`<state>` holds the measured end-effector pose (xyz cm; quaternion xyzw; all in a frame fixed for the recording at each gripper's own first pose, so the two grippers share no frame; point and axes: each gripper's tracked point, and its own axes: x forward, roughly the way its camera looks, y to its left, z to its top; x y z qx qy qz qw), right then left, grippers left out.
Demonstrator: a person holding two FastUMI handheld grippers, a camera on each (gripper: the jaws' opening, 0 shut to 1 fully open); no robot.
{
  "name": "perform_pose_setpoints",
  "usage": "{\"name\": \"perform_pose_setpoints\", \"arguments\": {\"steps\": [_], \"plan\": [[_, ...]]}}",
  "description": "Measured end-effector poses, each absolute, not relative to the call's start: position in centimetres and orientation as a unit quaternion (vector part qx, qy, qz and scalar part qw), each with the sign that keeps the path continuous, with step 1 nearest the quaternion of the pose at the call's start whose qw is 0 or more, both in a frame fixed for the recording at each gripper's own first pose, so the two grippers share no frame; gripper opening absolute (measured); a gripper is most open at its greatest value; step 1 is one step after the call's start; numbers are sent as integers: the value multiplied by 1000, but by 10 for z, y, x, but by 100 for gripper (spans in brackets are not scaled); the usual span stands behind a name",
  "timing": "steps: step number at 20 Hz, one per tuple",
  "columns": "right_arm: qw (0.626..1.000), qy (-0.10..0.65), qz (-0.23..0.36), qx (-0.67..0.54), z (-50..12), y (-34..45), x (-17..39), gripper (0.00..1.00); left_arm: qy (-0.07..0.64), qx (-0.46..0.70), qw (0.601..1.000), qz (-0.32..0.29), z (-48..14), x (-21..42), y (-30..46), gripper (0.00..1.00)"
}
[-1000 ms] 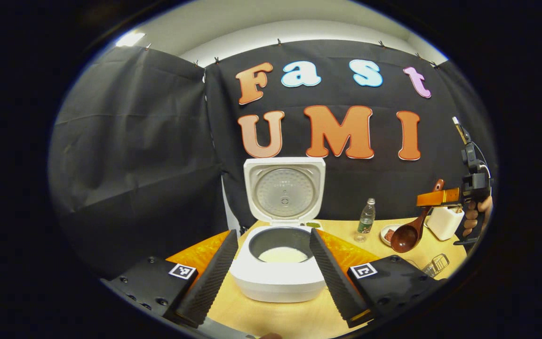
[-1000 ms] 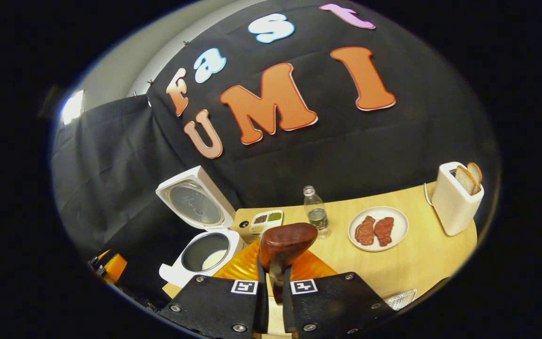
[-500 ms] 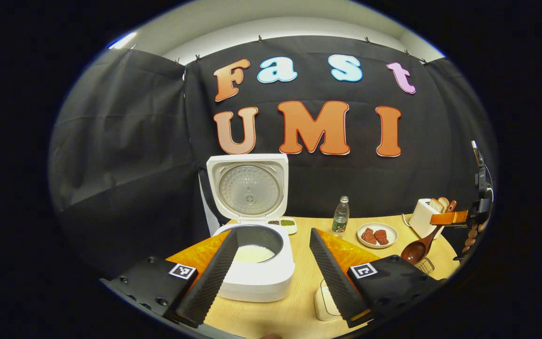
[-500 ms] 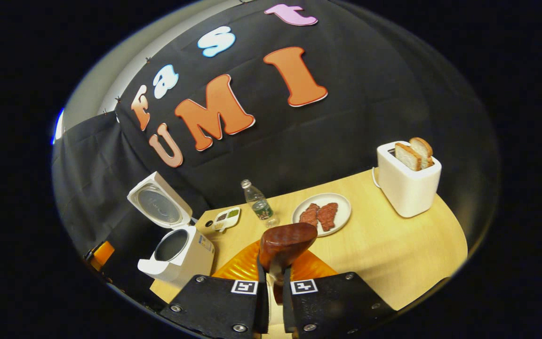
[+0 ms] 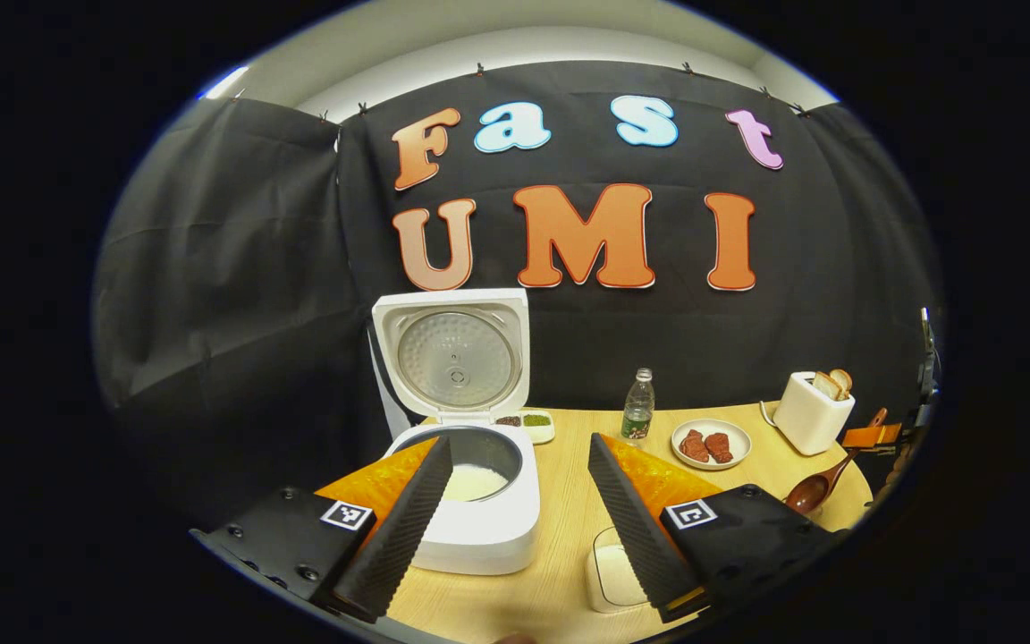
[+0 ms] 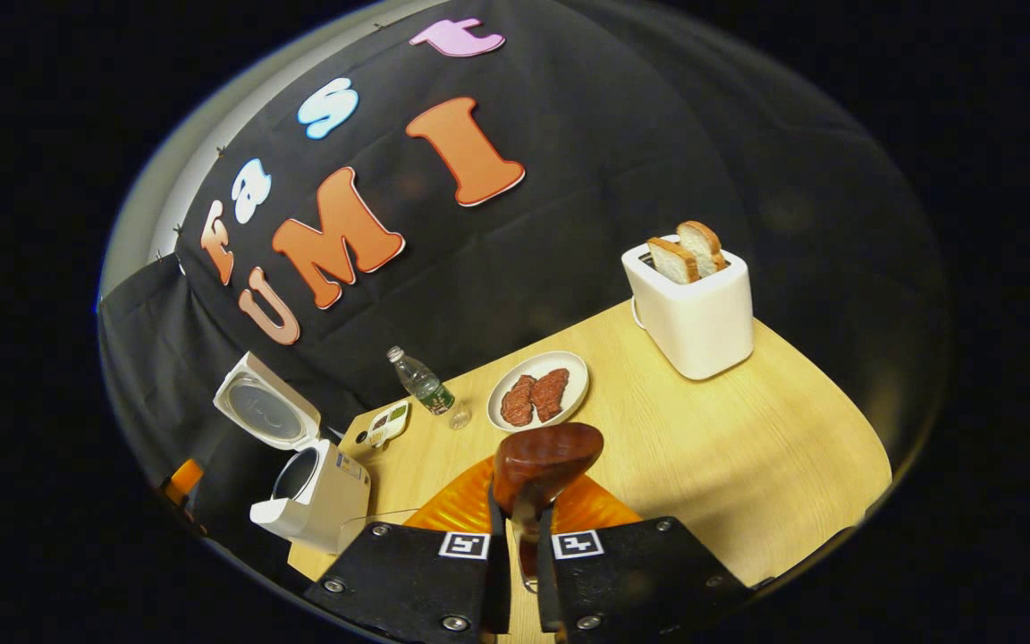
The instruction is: Close the left gripper, press the button to open the rice cooker; take a wooden spoon from the chopstick holder with the right hand, scoop a spoonful of rice and pour it into the rice cooker, then put the wooden spoon back into the chopstick holder.
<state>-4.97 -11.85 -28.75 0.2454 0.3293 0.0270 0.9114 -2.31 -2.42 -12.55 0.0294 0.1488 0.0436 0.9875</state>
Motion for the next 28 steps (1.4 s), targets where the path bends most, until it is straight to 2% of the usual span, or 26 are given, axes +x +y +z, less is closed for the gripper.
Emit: {"name": "perform_pose_setpoints", "arguments": {"steps": [9, 17, 20, 21, 24, 28], "plan": [[899, 363, 14, 246, -336, -106, -55, 13, 145, 41, 988, 31, -121, -12, -28, 100], [873, 419, -1, 248, -350, -99, -64, 23, 140, 18, 989, 51, -116, -4, 7, 100], [870, 436, -13, 228, -345, -106, -69, 36, 131, 11, 989, 61, -98, 17, 30, 100], [874, 432, -20, 219, -338, -111, -68, 64, 130, 4, 989, 65, -92, 28, 40, 100], [897, 399, -40, 187, -304, -124, -57, 87, 127, -38, 988, 73, -71, 68, 68, 100], [929, 335, -50, 146, -239, -127, -33, 93, 141, -59, 985, 82, -55, 125, 105, 100]]}}
